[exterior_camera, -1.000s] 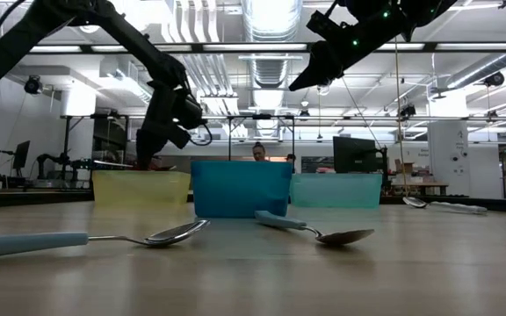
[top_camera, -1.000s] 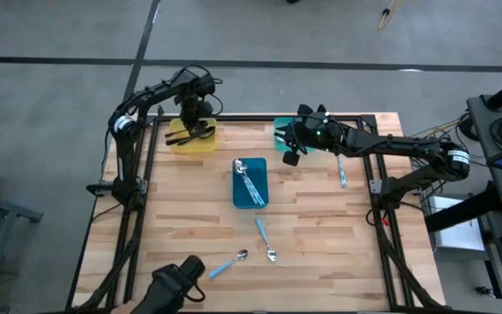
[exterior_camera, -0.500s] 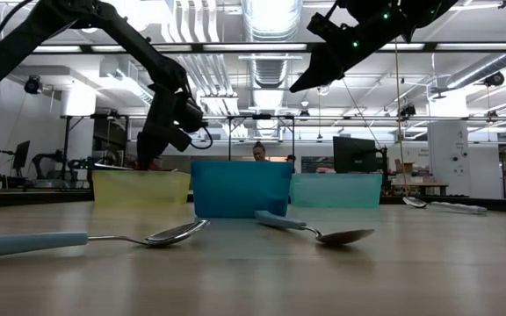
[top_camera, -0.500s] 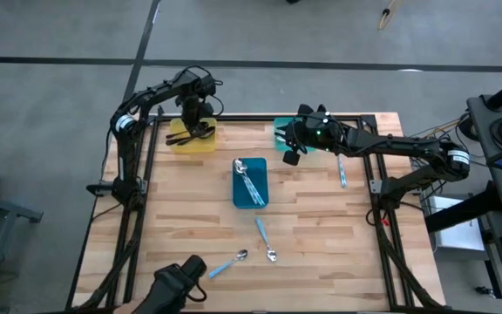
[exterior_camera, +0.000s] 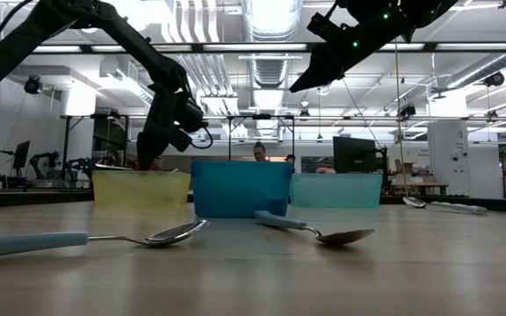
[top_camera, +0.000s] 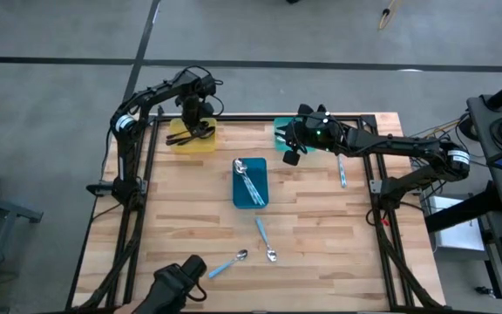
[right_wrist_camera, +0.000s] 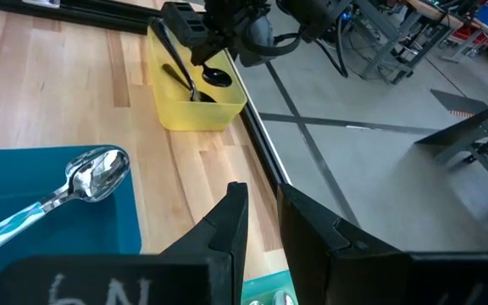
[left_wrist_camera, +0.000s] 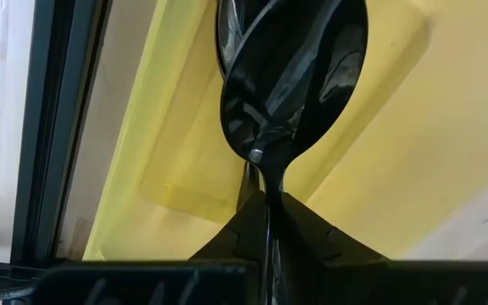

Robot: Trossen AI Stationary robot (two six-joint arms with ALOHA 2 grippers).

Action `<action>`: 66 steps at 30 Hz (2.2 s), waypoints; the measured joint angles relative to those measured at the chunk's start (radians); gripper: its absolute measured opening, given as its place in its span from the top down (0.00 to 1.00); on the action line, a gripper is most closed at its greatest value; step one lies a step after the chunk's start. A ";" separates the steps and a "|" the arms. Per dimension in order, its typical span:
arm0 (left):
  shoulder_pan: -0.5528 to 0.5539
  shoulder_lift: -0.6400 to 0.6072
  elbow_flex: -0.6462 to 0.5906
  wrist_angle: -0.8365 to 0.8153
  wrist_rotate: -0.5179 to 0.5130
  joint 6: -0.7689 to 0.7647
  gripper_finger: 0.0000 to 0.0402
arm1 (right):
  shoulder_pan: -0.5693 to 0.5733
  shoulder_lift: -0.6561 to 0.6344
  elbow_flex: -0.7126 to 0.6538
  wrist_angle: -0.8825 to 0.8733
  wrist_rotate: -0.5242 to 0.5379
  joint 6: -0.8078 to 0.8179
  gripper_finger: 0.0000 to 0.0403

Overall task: Sort silverware by color (type)
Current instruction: Put the black spoon into the yellow bin, then put the light blue spoon into the light blue bin

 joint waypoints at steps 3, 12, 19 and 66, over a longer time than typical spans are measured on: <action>0.000 0.000 0.000 0.006 0.000 0.000 0.98 | 0.000 0.000 0.000 0.000 0.000 0.000 0.85; 0.000 0.000 0.000 0.016 0.000 0.000 0.98 | 0.000 0.000 0.000 0.000 0.000 0.000 0.85; 0.000 0.000 0.000 0.031 0.000 0.000 0.98 | 0.000 0.000 0.000 0.000 0.000 0.000 0.85; -0.472 -0.766 -0.561 0.970 0.304 -0.426 0.86 | 0.006 0.000 0.001 -0.008 -0.017 0.389 0.85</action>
